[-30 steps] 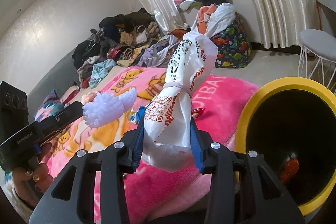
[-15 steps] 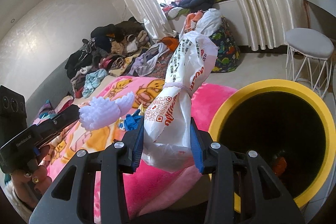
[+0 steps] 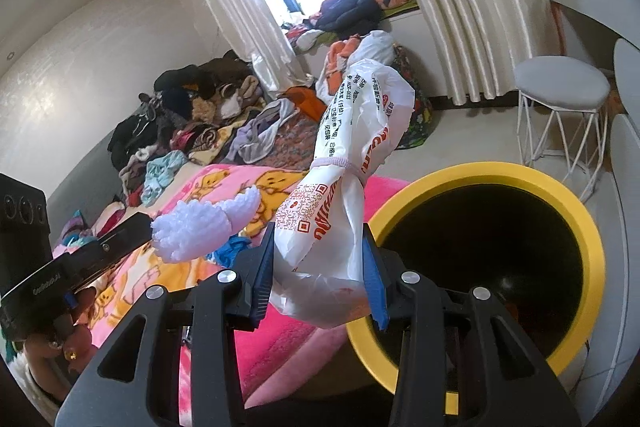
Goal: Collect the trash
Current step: 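Lift both held items and carry them over the yellow-rimmed bin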
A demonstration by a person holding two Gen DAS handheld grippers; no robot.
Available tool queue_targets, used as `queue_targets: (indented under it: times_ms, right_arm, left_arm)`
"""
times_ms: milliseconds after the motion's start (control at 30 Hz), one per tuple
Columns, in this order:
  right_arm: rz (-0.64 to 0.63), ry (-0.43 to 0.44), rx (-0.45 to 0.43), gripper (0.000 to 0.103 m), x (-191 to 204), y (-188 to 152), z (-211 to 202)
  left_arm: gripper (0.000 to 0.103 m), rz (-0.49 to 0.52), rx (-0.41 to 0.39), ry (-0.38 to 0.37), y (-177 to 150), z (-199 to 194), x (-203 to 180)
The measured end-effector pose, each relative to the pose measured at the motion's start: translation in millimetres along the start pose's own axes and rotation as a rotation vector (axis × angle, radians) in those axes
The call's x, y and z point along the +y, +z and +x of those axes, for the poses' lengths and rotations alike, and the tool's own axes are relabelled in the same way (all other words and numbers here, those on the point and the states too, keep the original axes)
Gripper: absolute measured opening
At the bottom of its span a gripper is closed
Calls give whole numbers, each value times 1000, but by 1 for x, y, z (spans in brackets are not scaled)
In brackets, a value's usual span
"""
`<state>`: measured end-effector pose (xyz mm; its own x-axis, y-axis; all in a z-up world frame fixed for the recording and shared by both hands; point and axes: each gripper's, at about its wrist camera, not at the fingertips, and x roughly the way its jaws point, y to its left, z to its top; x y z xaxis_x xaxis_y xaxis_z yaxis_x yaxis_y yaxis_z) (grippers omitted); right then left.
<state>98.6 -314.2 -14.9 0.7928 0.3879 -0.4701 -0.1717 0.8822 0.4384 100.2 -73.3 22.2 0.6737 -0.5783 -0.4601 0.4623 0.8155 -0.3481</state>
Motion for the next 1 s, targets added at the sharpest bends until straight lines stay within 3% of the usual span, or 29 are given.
queue_targets:
  times_ms: [1000]
  right_arm:
    - [162,-166,-72,37,-86,-2,-36]
  left_arm:
    - [1,103,124,-139,-18,66,-56]
